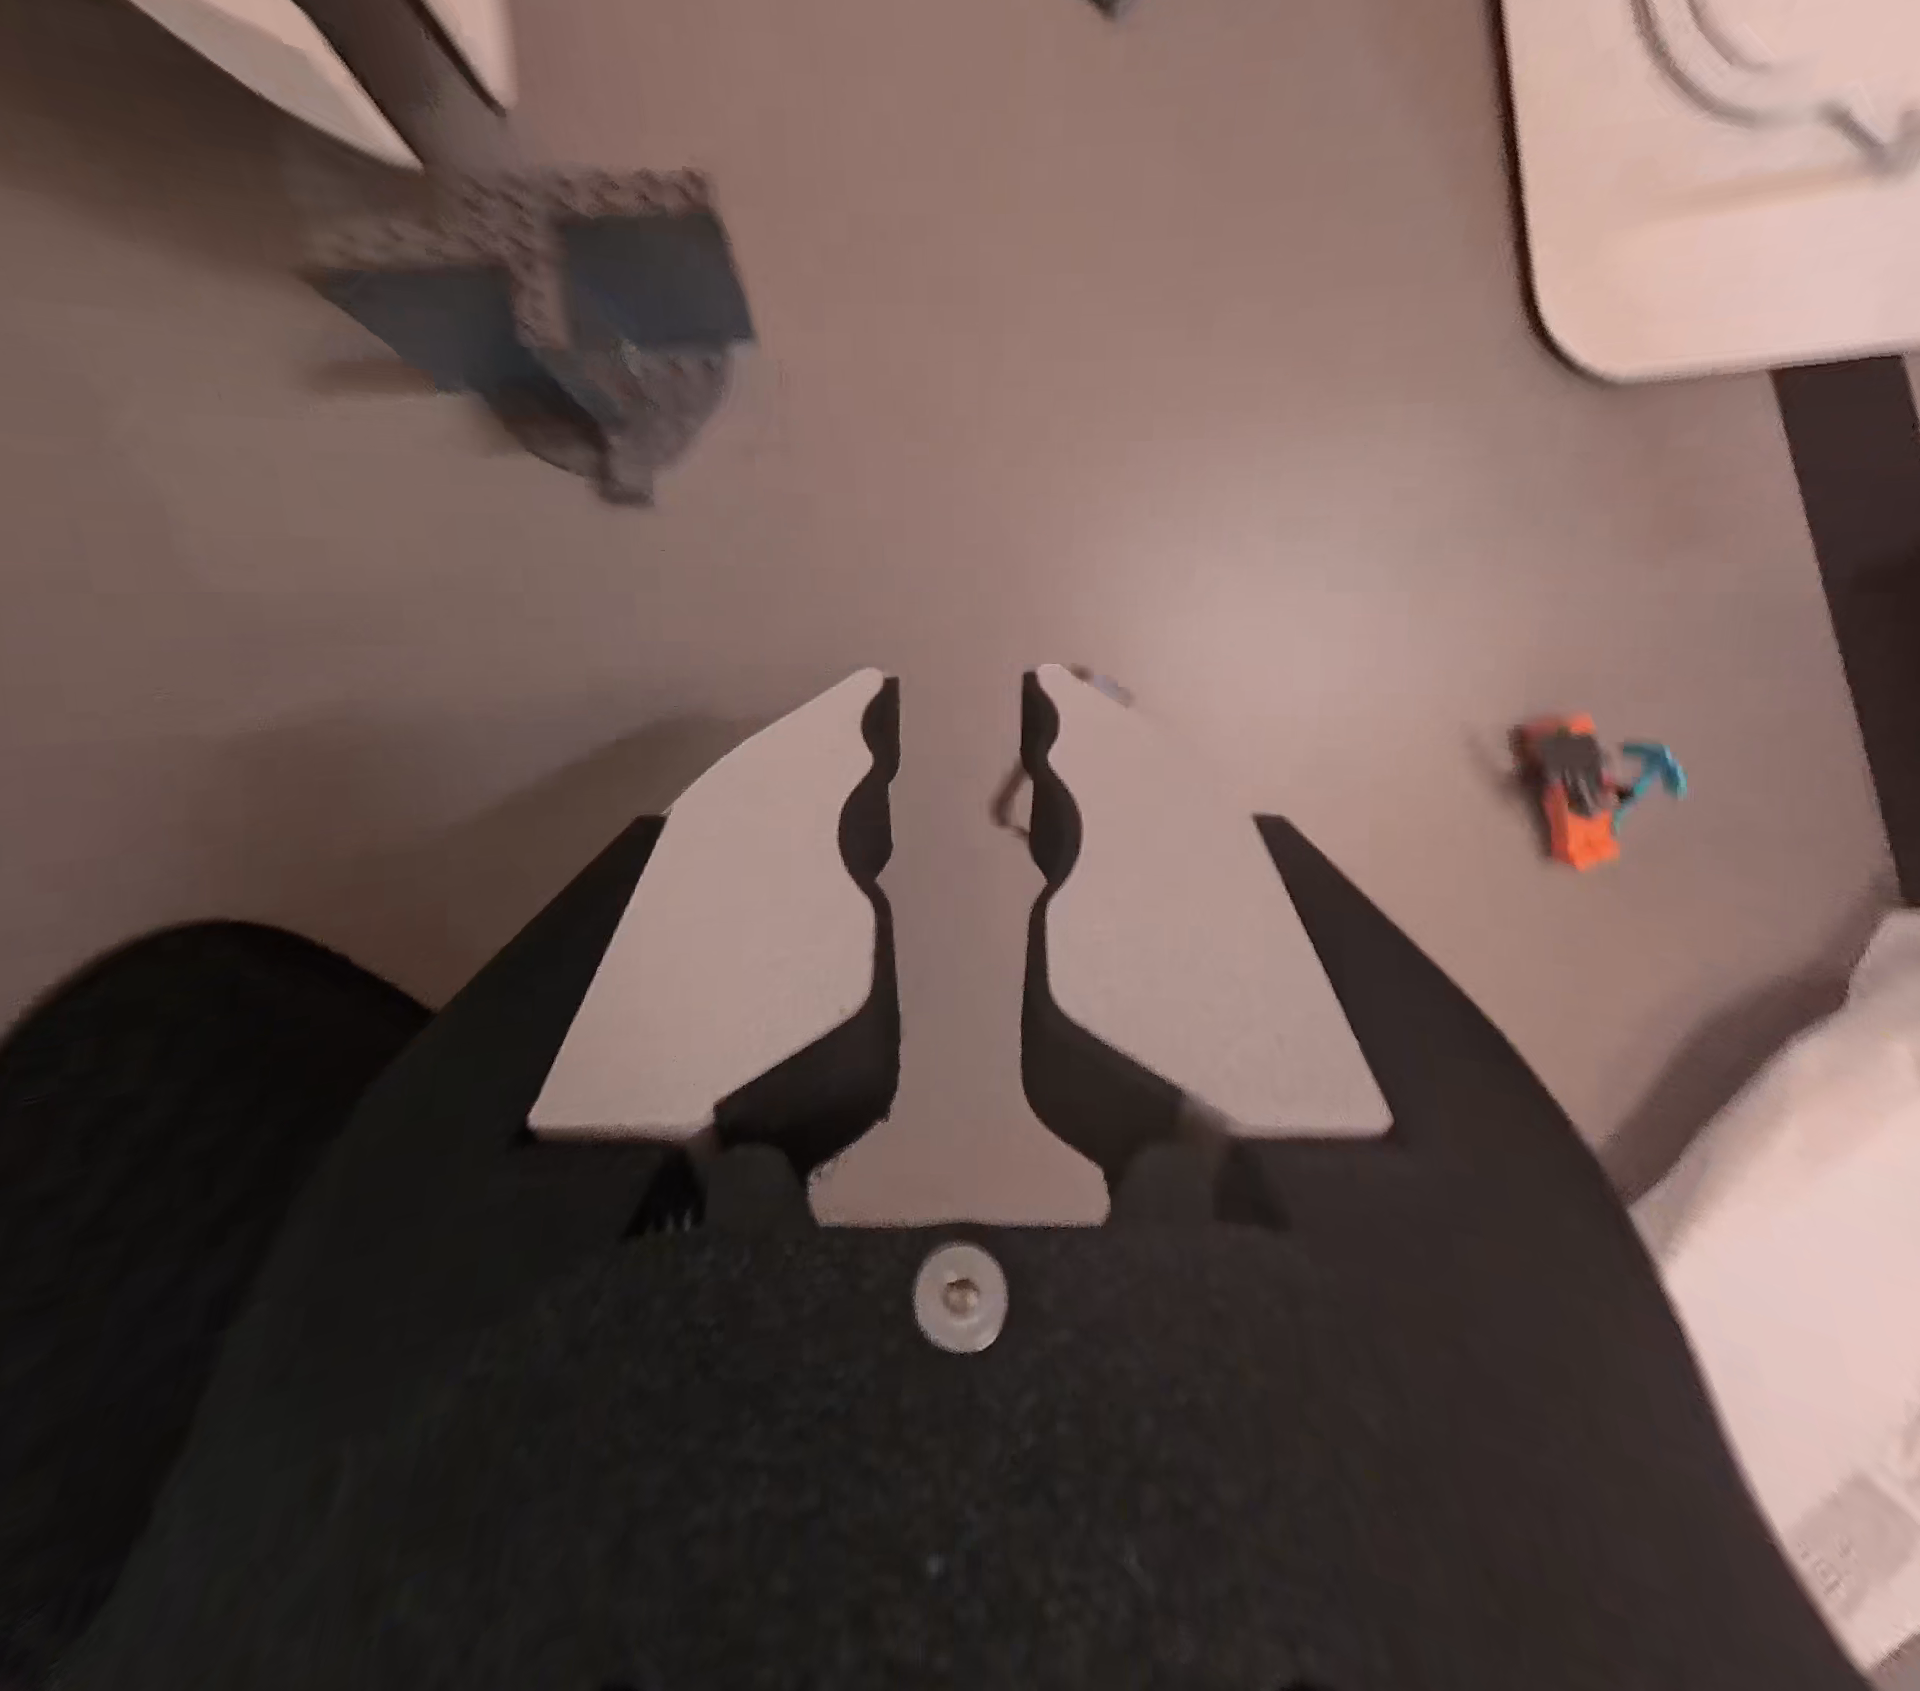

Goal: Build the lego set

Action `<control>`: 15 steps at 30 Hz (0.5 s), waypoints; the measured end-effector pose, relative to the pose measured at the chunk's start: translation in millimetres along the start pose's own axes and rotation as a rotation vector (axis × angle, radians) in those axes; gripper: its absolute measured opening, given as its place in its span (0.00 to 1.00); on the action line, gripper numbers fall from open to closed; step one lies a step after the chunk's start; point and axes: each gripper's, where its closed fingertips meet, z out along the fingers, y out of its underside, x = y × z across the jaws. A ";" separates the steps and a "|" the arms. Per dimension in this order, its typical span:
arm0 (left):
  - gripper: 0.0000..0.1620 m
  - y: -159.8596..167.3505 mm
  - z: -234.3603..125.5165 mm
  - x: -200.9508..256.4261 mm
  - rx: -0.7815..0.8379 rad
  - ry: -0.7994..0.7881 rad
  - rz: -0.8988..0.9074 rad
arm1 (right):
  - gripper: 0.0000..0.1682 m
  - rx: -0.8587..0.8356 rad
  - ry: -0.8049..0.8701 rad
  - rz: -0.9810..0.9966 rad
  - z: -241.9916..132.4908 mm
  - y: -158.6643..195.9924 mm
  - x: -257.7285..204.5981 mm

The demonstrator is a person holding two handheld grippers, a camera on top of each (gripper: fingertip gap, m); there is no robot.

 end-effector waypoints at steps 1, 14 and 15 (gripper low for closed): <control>0.09 -0.3 -2.6 -0.2 0.007 -0.012 -0.005 | 0.13 -0.004 0.013 0.020 1.9 12.4 7.7; 0.09 3.5 -9.7 -0.7 0.049 -0.067 -0.044 | 0.15 -0.099 0.043 0.173 45.7 53.6 21.3; 0.09 4.2 -9.7 -0.9 0.053 -0.067 -0.048 | 0.15 -0.120 0.051 0.175 47.5 54.9 20.8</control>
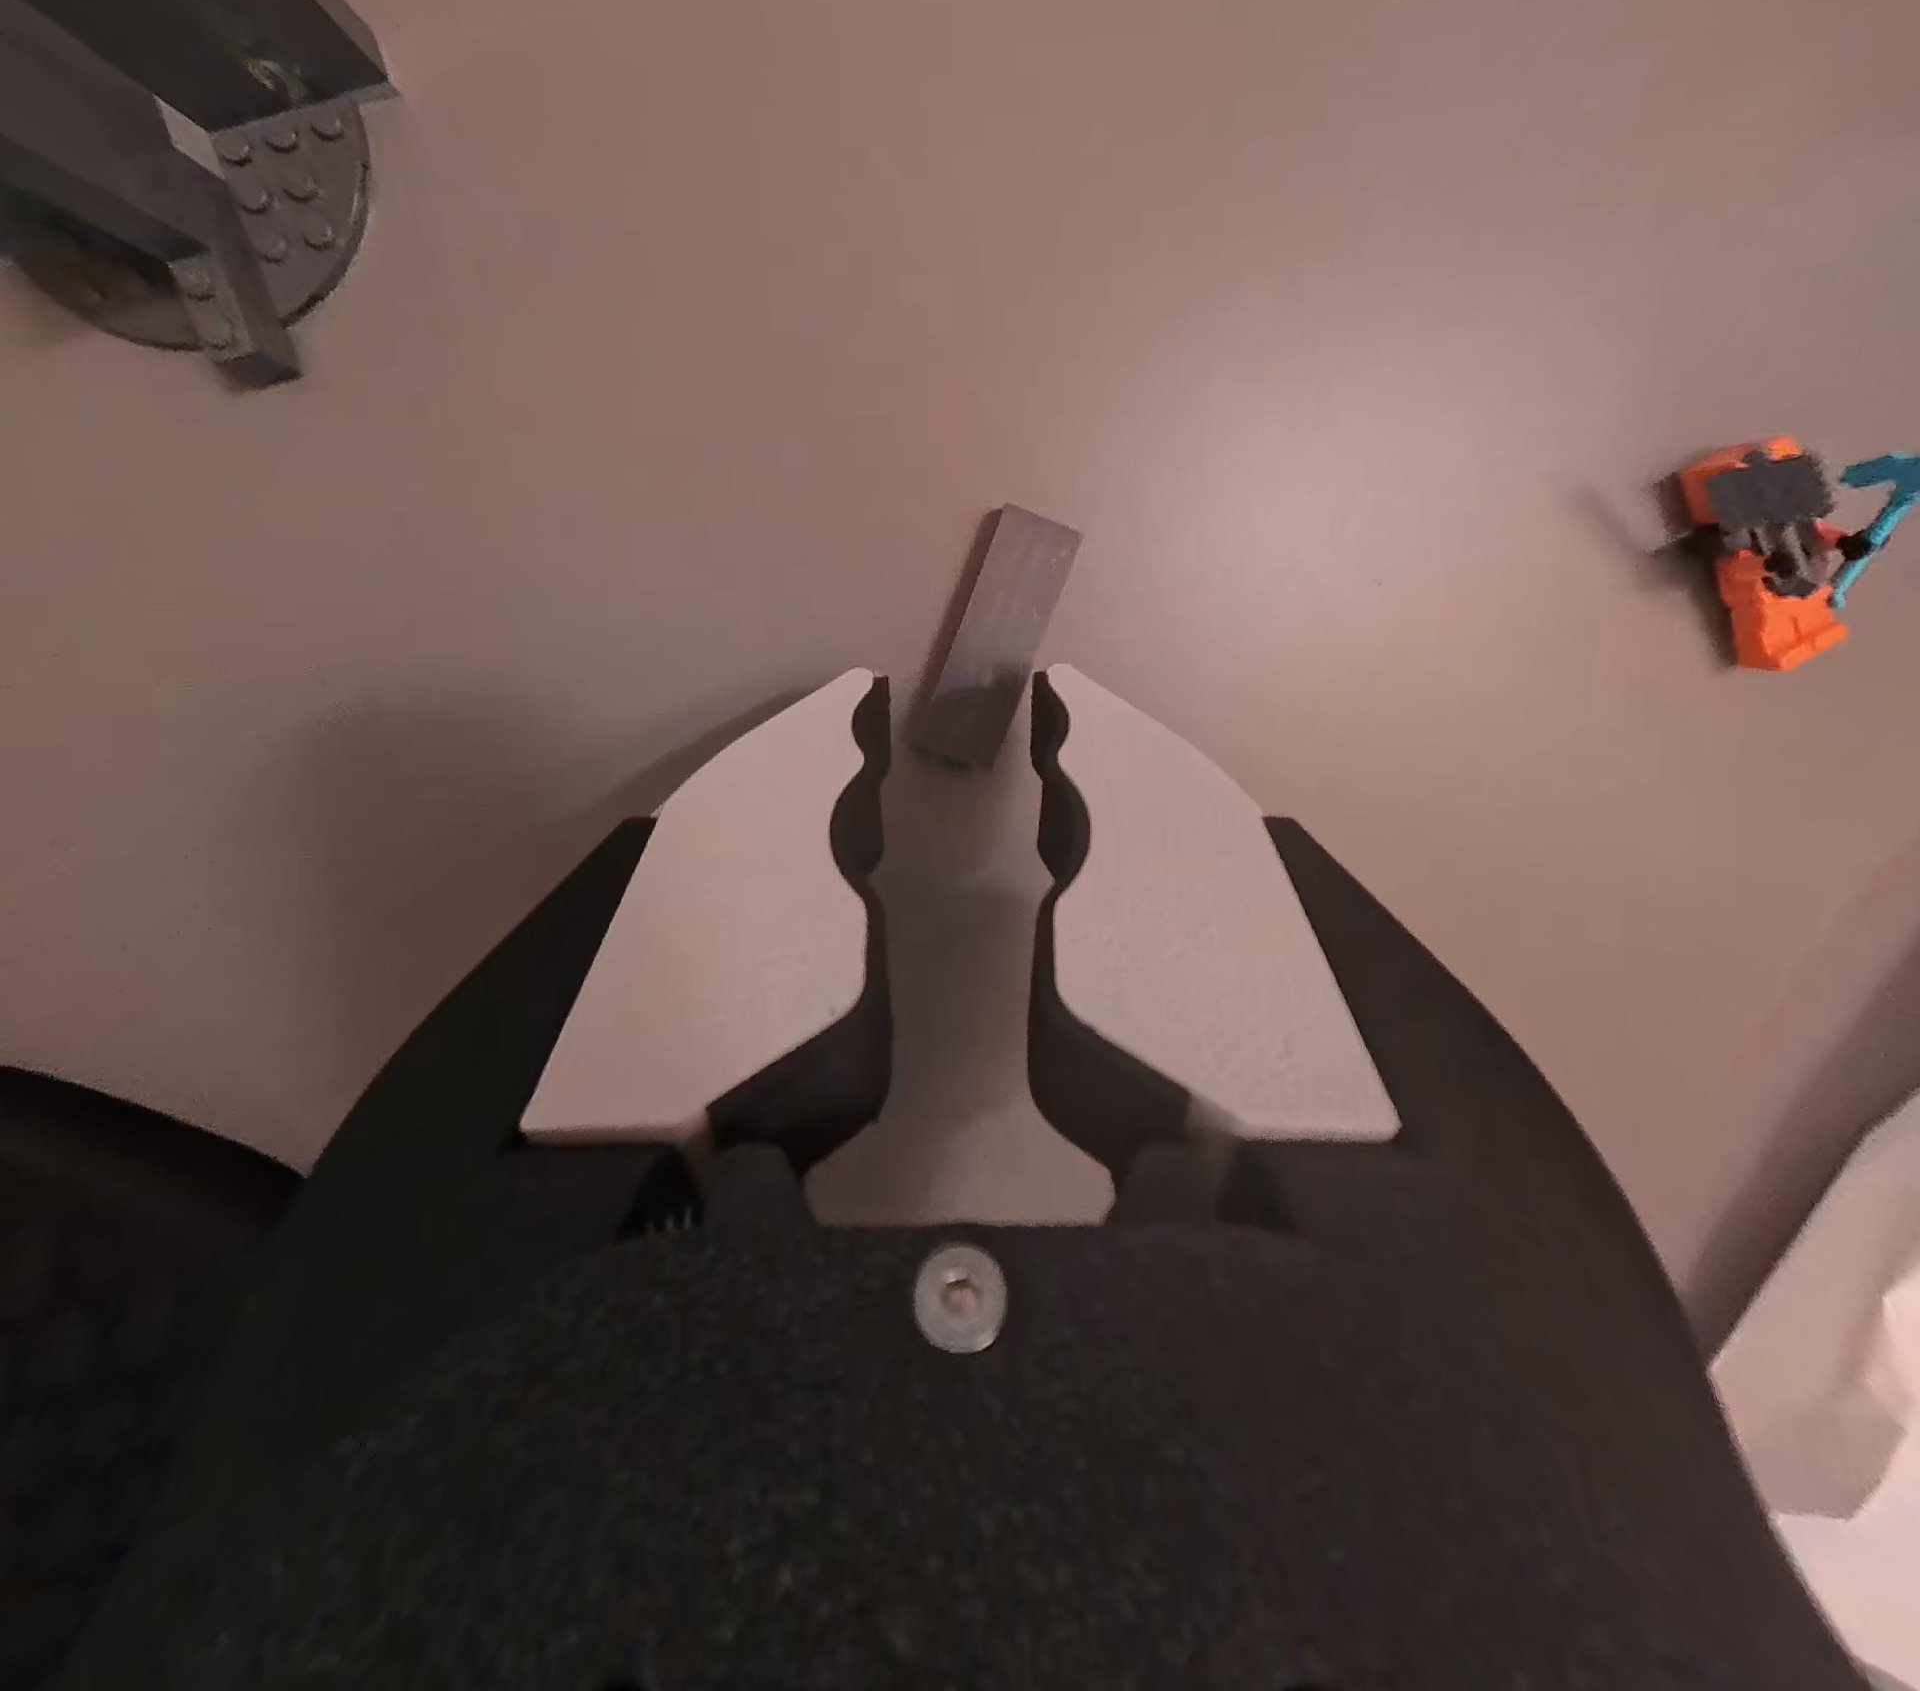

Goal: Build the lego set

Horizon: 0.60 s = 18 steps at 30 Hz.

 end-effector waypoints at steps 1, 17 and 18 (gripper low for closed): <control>0.09 0.9 0.2 -0.1 0.002 0.002 -0.006 | 0.15 -0.022 0.014 0.006 2.1 2.6 1.3; 0.09 9.4 6.8 3.6 -0.012 0.031 -0.023 | 0.17 0.035 -0.135 -0.265 4.9 -15.9 -71.9; 0.09 9.5 7.8 3.3 -0.013 0.030 -0.024 | 0.18 0.085 -0.145 -0.265 -0.8 -26.6 -78.2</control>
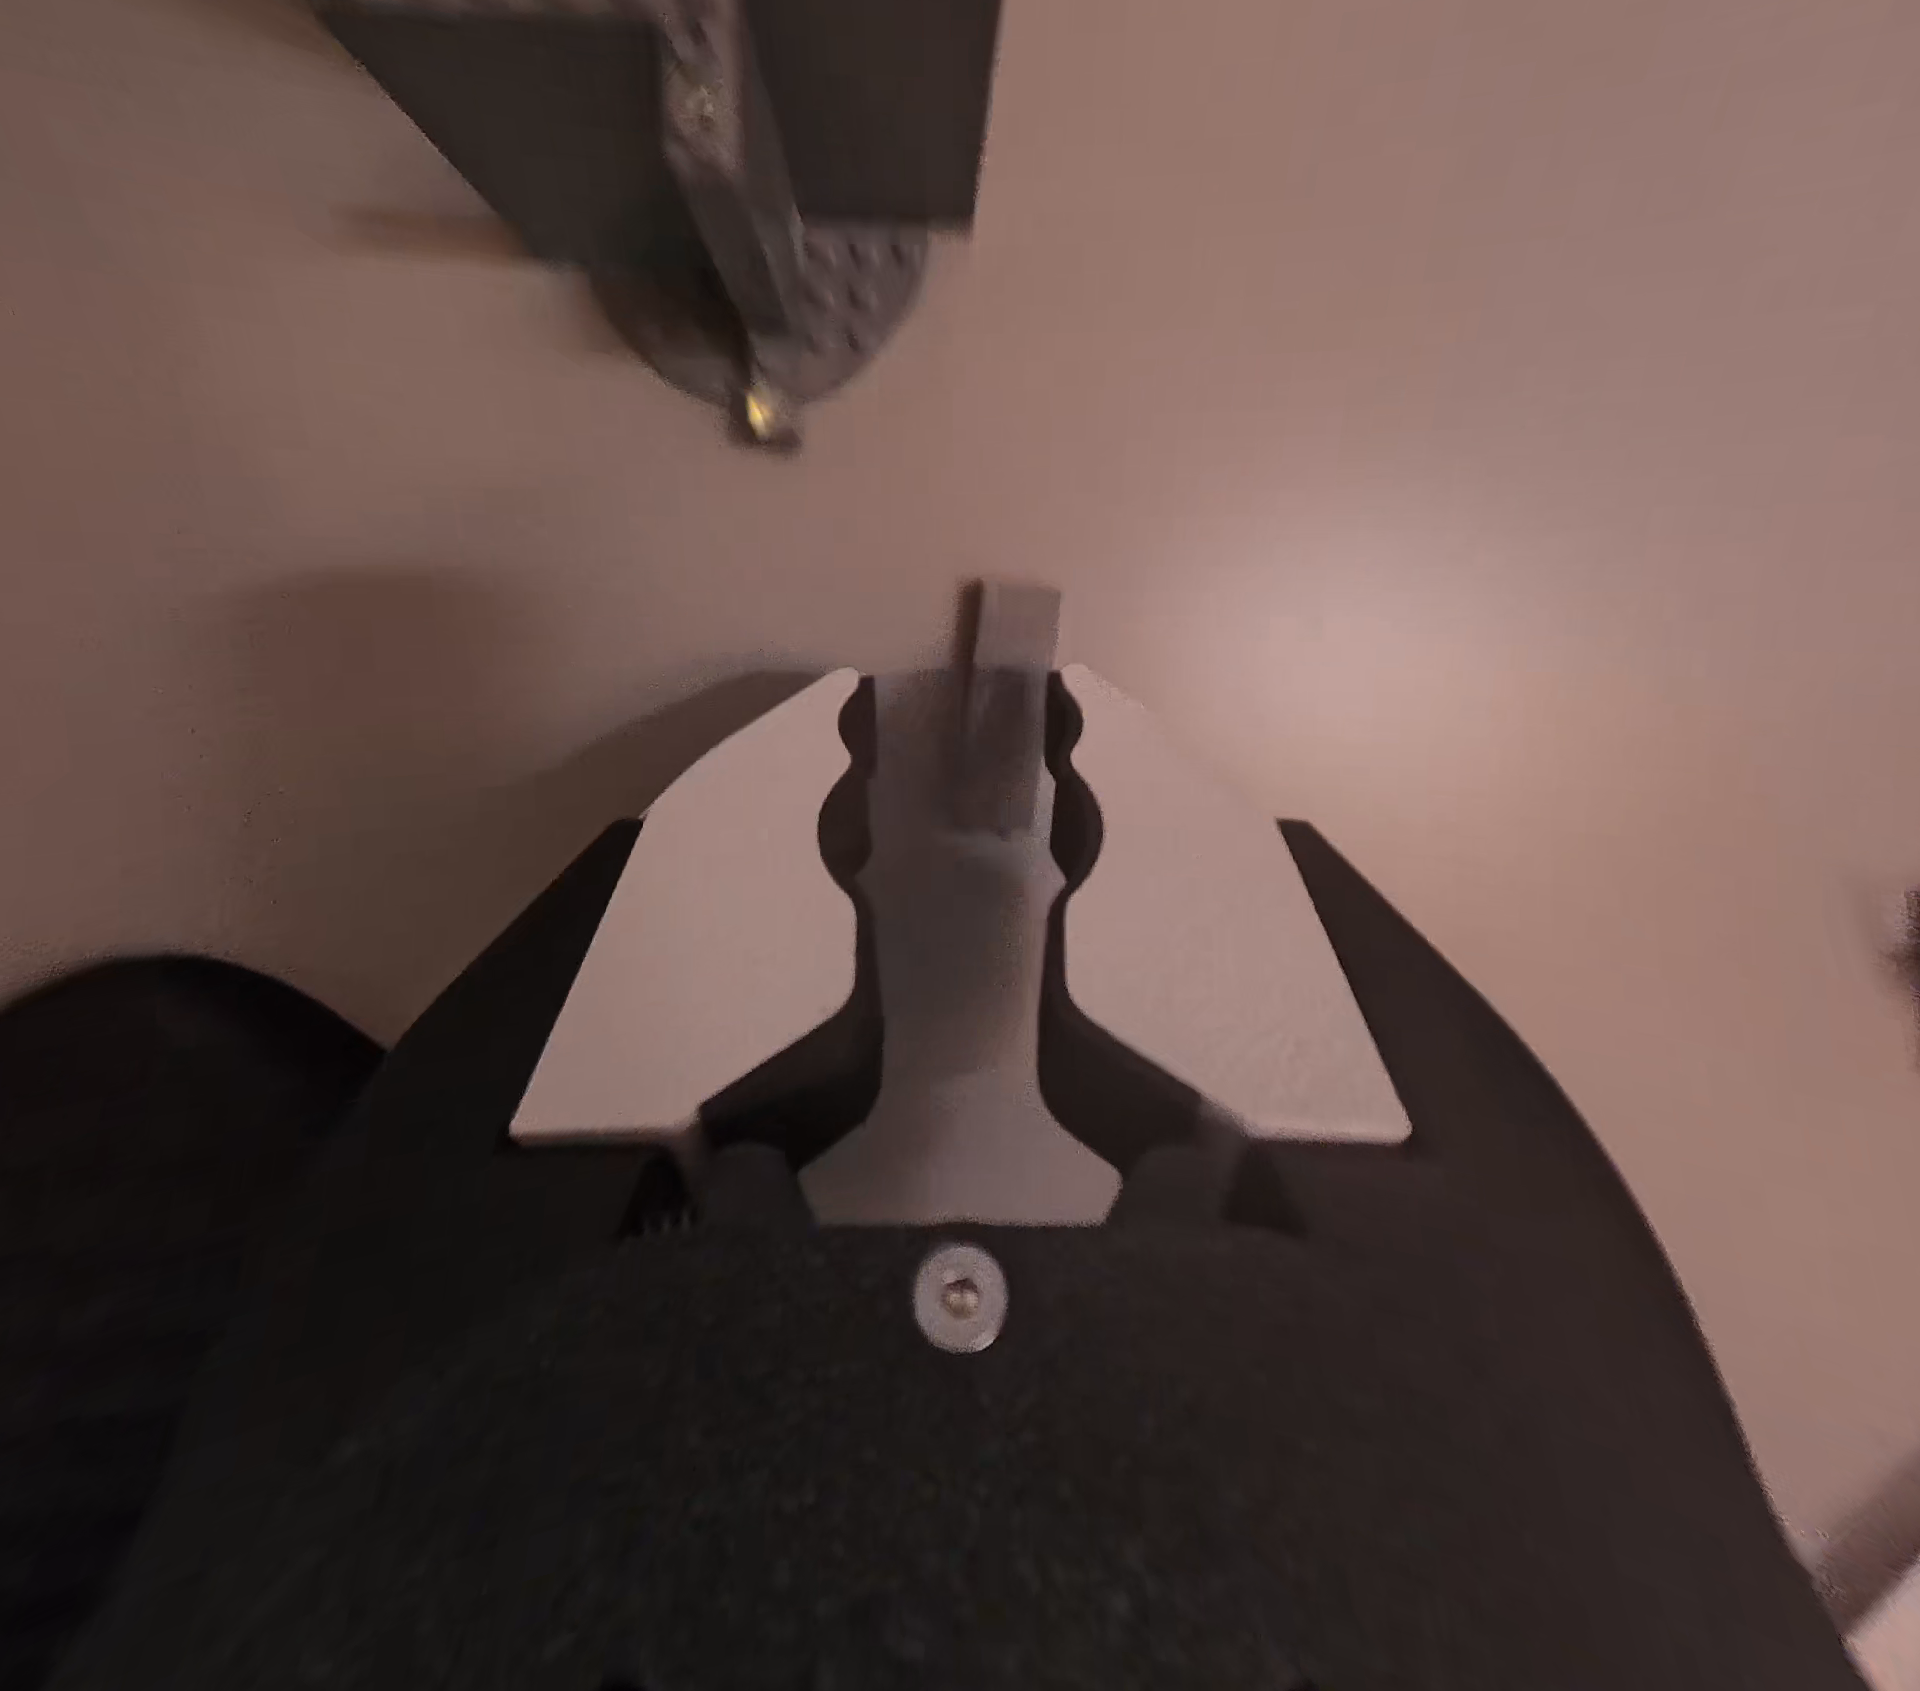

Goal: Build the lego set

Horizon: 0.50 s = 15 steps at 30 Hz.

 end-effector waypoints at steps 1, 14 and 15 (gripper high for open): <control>0.09 -0.1 1.2 -0.6 0.001 -0.003 -0.001 | 0.19 0.055 -0.007 -0.008 -4.7 -14.3 -5.0; 0.07 -4.9 20.3 8.4 -0.006 0.025 0.064 | 0.05 0.189 -0.040 -0.040 7.8 -74.1 -30.2; 0.07 -4.9 20.8 6.8 -0.011 0.012 0.073 | 0.04 0.194 -0.042 -0.042 8.2 -74.9 -30.5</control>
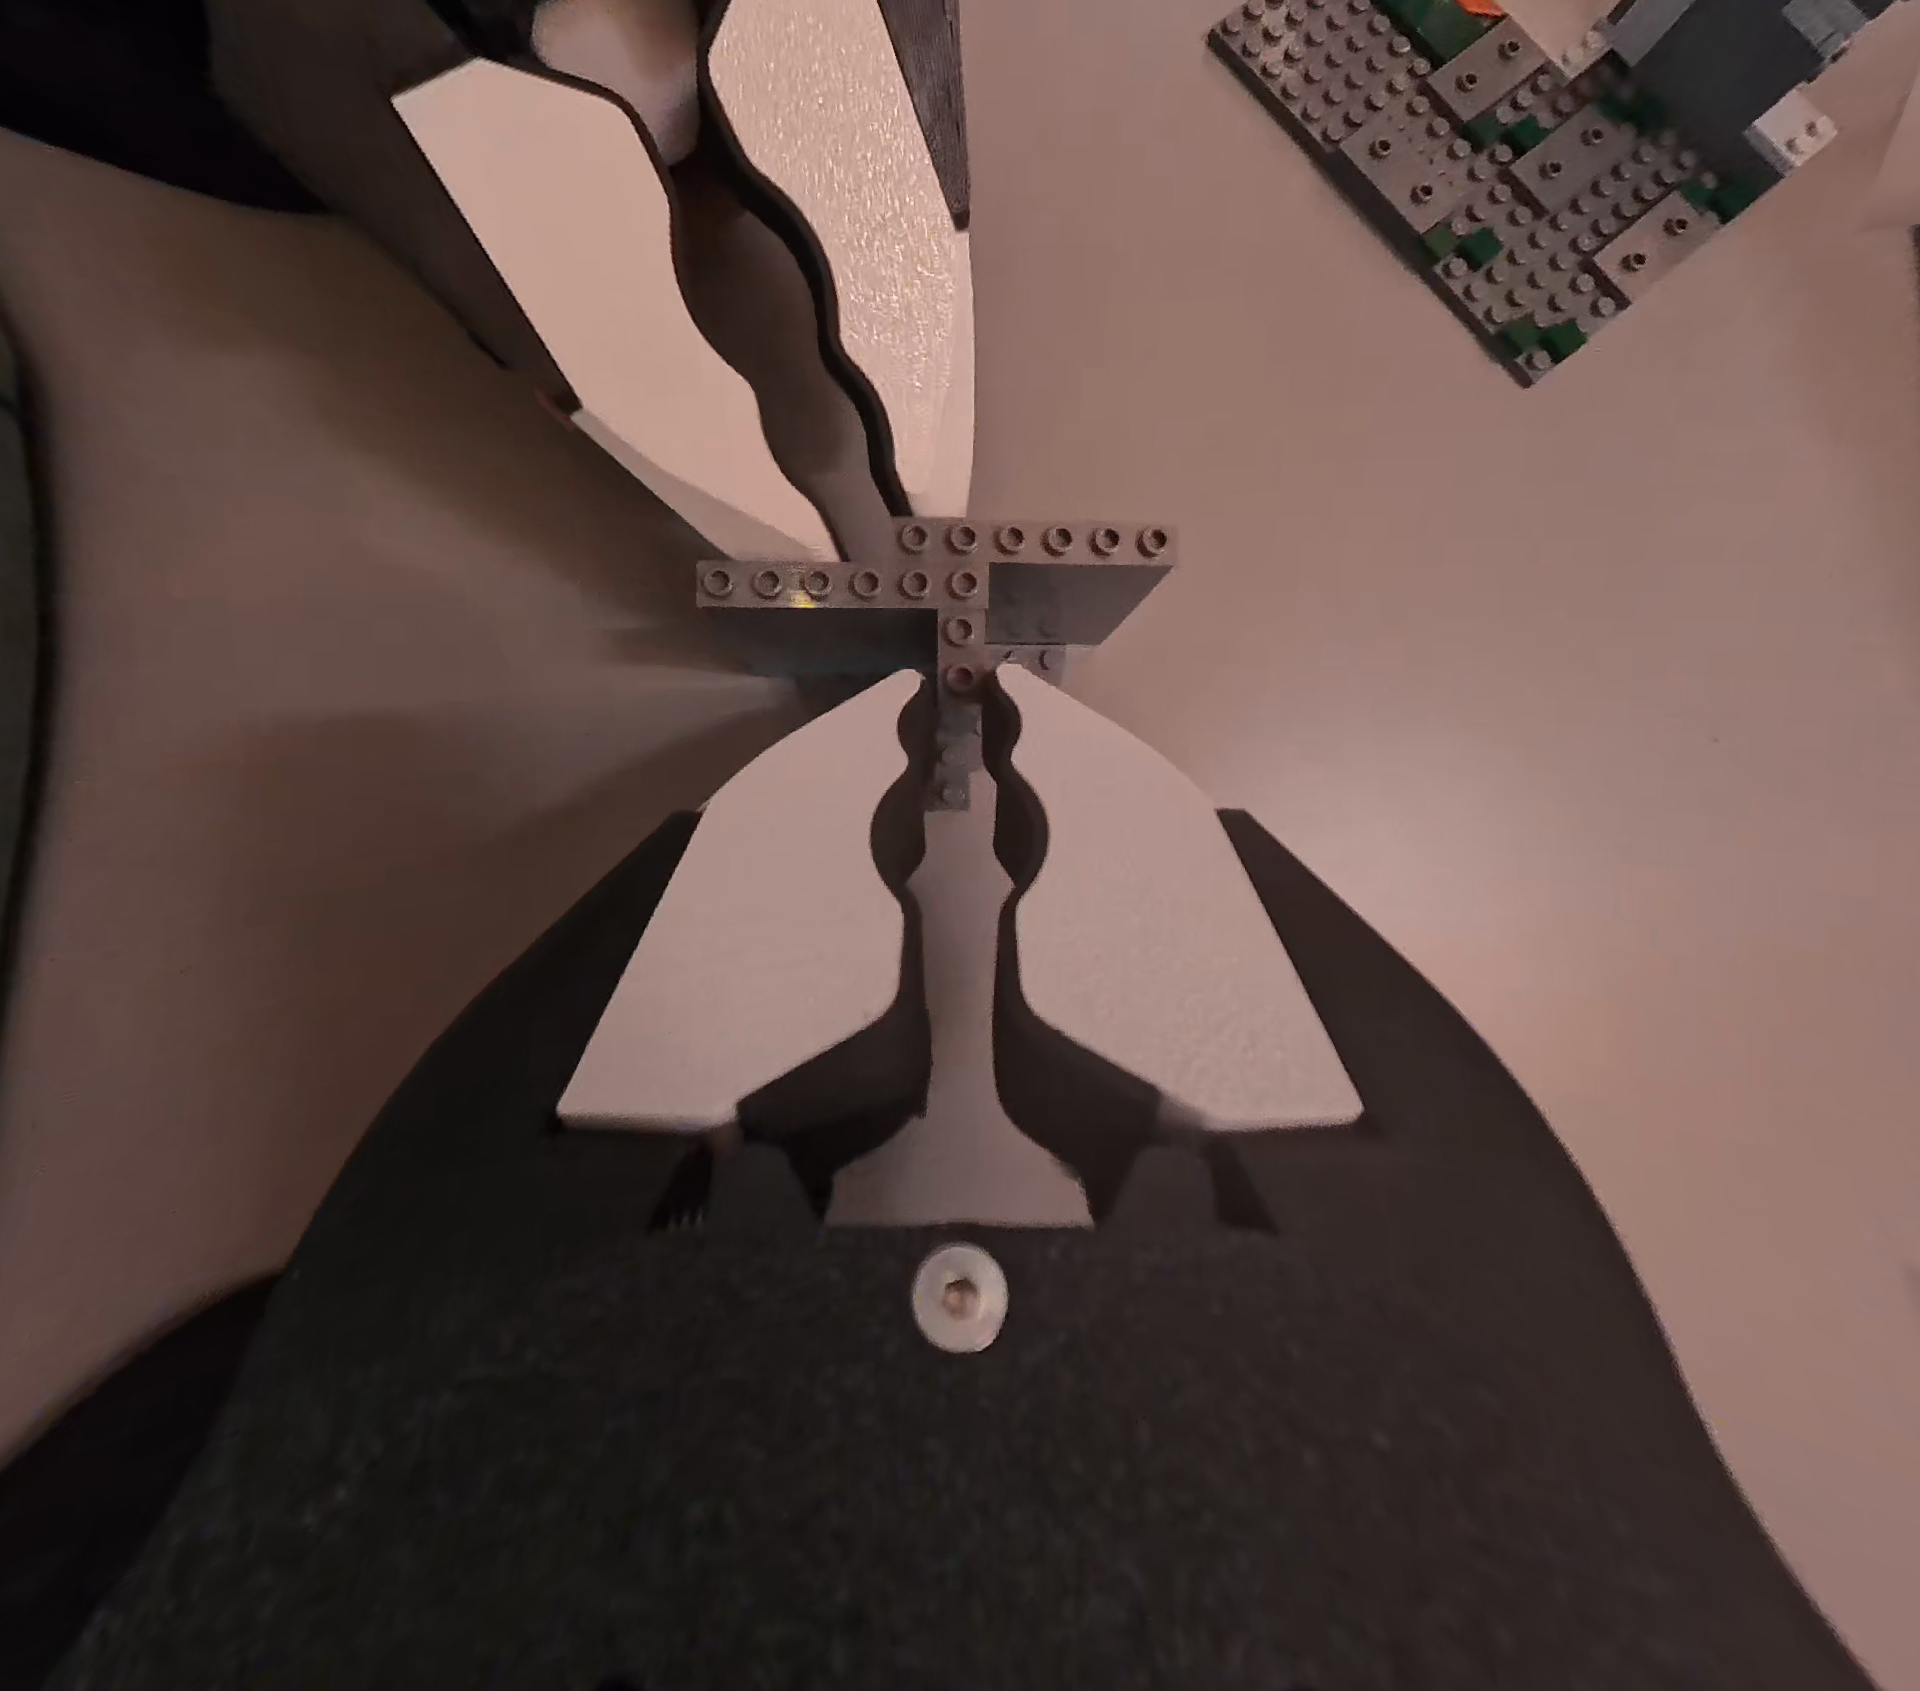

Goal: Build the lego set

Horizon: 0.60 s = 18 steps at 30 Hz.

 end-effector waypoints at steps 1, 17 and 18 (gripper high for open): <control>0.06 0.0 0.1 -0.8 -0.001 -0.003 0.010 | 0.04 0.003 -0.003 -0.003 0.1 -0.1 0.1; 0.05 0.8 -0.5 -1.6 -0.003 0.033 -0.012 | 0.06 0.032 -0.063 0.013 -1.7 -4.9 -1.8; 0.06 1.7 -1.3 -1.4 -0.005 0.032 -0.015 | 0.09 0.058 -0.076 0.022 -6.7 -8.9 -3.5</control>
